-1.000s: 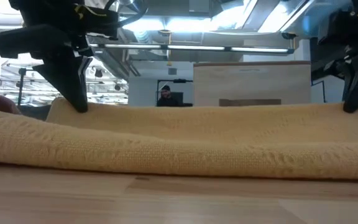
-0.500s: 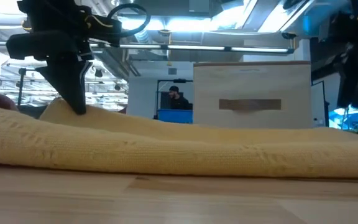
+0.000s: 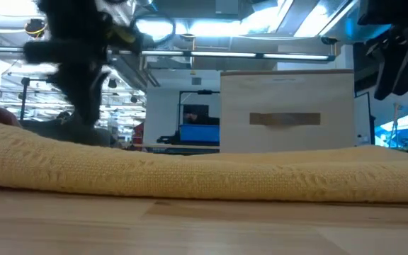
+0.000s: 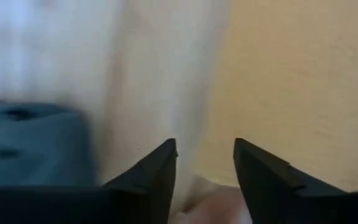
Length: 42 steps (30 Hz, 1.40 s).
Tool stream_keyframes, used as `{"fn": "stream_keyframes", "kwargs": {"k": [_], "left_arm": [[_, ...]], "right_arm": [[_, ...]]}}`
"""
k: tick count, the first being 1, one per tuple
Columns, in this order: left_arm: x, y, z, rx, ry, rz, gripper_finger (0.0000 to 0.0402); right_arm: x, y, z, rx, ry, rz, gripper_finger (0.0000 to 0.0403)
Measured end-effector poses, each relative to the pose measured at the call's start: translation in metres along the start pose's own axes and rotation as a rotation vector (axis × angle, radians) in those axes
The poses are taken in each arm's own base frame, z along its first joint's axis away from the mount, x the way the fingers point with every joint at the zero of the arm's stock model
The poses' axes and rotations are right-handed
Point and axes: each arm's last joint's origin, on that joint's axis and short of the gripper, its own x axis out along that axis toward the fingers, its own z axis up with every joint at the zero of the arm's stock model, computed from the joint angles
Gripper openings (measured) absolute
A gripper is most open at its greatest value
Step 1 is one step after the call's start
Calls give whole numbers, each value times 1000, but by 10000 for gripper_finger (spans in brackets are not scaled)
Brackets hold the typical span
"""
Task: Fold towel
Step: Fold the yellow towel
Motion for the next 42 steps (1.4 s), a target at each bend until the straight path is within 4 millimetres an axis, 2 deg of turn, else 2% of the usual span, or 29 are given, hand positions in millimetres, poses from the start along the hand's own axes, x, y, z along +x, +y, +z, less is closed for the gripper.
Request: {"fn": "stream_keyframes", "kwargs": {"k": [4,6,9,12,15,21,25,28,30,33,35,39,42], "left_arm": [[-29,-4,2,-40,-134,-38,163],[-38,-17,1,-48,-245,-130,164],[-41,-41,-4,2,-368,-248,164],[-33,-59,-12,27,-412,-329,164],[-16,-68,-23,21,-356,-328,164],[27,-76,-39,66,-164,-308,164],[32,-74,-44,22,-77,-312,164],[22,-68,-44,14,-46,-307,164],[8,-66,-37,13,-85,-332,164],[-25,-59,-17,-43,-286,-356,164],[-35,-56,-5,-53,-424,-326,164],[-38,-49,25,-39,-640,-311,164],[-21,-41,50,-53,-692,-316,164]], "right_arm": [[4,6,1,0,-63,41,220],[10,14,-2,-20,-121,95,220],[20,28,-15,-46,-220,190,220],[34,39,-32,-52,-311,257,220],[50,44,-48,-55,-316,290,220],[74,45,-73,-68,-108,253,220],[74,46,-74,-22,9,270,220],[62,51,-67,-18,57,284,220],[46,57,-54,11,70,310,220],[17,63,-35,105,89,325,220],[3,63,-27,176,78,298,220],[-4,59,-29,270,23,244,220],[8,55,-42,344,47,194,220]]}}
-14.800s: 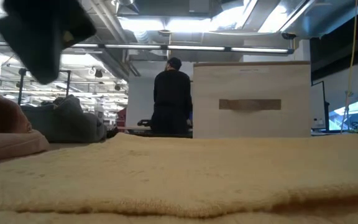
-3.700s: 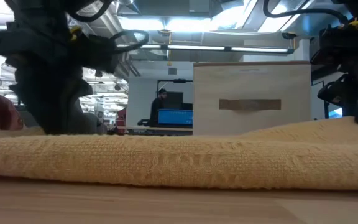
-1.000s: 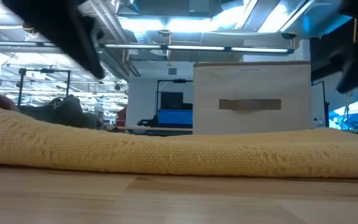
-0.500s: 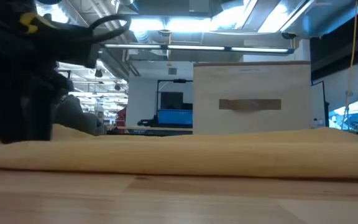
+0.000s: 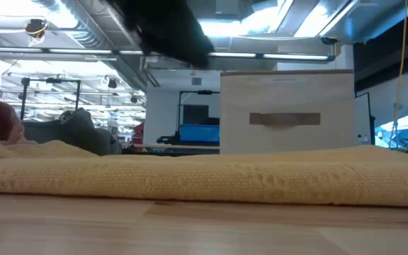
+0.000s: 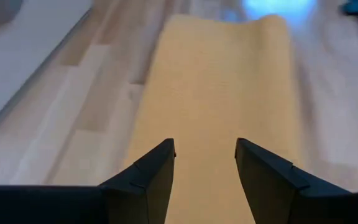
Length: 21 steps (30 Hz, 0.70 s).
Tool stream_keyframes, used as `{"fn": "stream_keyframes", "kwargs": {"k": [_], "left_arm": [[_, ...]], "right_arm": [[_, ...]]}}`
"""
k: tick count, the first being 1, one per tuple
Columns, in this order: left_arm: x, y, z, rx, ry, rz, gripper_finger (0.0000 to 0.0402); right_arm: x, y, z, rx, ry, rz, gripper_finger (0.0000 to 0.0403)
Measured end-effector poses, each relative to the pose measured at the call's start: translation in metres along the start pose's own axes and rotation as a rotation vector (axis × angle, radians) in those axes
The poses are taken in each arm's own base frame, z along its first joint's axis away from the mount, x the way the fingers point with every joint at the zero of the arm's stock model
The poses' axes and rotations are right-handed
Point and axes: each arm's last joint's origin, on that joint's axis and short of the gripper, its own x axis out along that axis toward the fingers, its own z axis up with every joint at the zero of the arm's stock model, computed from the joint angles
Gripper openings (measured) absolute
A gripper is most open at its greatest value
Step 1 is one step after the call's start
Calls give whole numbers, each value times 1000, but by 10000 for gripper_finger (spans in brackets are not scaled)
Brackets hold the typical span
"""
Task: Fold towel
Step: Fold the yellow towel
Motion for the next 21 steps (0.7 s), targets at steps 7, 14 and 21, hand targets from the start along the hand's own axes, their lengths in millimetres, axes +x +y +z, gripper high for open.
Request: {"fn": "stream_keyframes", "kwargs": {"k": [7,14,21], "left_arm": [[52,12,-7,45,-11,-62,164],[81,5,-29,122,23,-86,164],[90,3,-35,119,21,-104,164]], "right_arm": [[28,-21,-27,212,12,29,220],[44,-38,-44,337,-62,49,220],[51,-42,-48,448,-99,128,220]]}}
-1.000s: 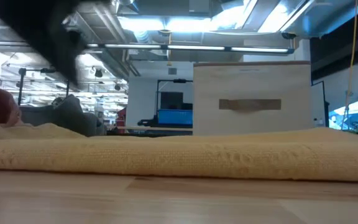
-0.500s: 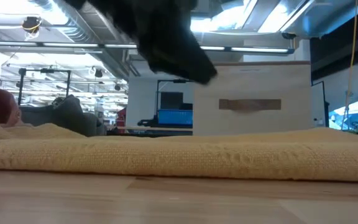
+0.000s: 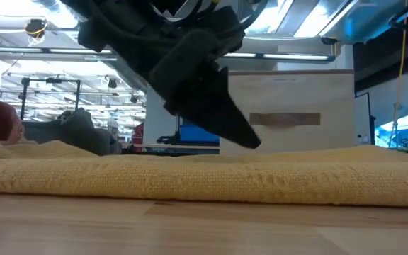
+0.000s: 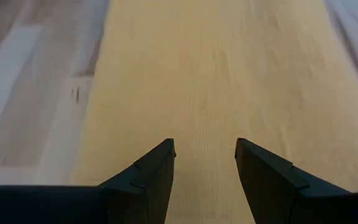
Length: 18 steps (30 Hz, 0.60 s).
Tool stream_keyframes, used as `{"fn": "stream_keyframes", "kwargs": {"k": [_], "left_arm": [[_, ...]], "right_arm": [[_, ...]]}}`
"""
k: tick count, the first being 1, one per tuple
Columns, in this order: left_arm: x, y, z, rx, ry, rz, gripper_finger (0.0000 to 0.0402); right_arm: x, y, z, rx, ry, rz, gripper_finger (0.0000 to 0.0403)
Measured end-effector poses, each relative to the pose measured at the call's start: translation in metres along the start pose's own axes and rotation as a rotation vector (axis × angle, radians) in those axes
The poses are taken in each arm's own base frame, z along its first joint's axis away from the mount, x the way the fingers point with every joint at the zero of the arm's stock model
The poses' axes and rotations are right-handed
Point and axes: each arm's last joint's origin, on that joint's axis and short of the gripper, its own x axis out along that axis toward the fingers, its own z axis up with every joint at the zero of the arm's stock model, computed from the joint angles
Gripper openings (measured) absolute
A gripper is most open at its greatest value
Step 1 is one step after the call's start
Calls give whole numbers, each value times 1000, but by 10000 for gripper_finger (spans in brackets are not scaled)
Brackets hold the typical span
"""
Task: Fold towel
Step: Fold the yellow towel
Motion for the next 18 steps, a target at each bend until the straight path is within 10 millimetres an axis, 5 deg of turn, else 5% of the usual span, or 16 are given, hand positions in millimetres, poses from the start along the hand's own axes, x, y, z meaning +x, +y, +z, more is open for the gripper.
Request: {"fn": "stream_keyframes", "kwargs": {"k": [18], "left_arm": [[3,11,12,-44,-102,11,164]], "right_arm": [[26,1,7,99,-85,8,220]]}}
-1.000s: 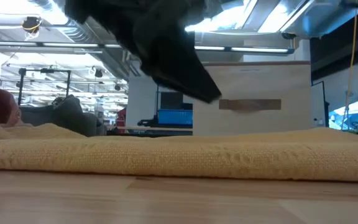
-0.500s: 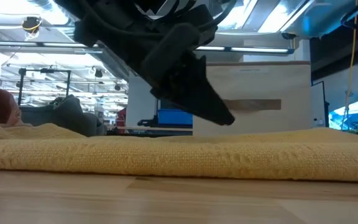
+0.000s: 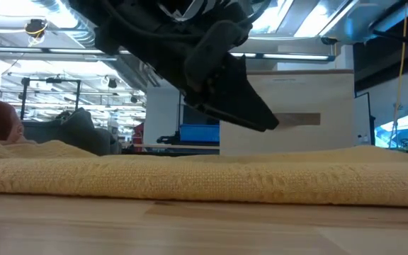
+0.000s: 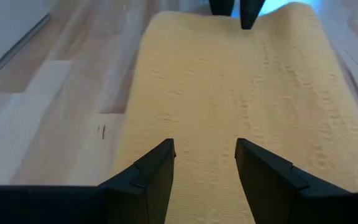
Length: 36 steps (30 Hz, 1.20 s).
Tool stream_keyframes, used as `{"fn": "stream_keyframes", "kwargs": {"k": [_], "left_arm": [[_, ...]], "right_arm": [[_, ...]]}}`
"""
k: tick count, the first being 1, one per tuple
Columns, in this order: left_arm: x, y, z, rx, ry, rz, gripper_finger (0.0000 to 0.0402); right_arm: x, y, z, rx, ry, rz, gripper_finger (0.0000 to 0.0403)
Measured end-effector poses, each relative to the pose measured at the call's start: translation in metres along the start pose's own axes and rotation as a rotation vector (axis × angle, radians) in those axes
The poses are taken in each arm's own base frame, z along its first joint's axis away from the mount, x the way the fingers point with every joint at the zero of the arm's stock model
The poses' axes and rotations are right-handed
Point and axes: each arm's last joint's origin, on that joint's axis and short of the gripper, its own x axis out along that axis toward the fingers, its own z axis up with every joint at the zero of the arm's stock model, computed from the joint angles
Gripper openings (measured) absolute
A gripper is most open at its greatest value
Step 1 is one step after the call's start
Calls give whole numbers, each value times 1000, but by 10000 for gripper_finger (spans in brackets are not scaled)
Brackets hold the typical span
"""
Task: Fold towel
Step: Fold the yellow towel
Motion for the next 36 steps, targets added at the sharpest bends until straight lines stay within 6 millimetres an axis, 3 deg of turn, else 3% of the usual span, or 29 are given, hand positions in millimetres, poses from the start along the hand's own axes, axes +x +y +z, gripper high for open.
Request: {"fn": "stream_keyframes", "kwargs": {"k": [8,15,19,26,30,36], "left_arm": [[0,0,0,53,-4,-2,164],[10,4,3,26,-54,-30,164],[38,-1,-3,61,-3,-68,164],[70,-5,19,58,-26,6,164],[82,-1,25,68,-63,44,164],[97,6,8,72,11,58,164]], "right_arm": [[10,2,4,-75,-173,42,197],[9,4,4,-89,-166,56,85],[6,6,5,-118,-178,67,19],[4,7,6,-103,-184,76,47],[3,10,6,-99,-192,86,26],[-4,35,5,-110,-215,150,18]]}}
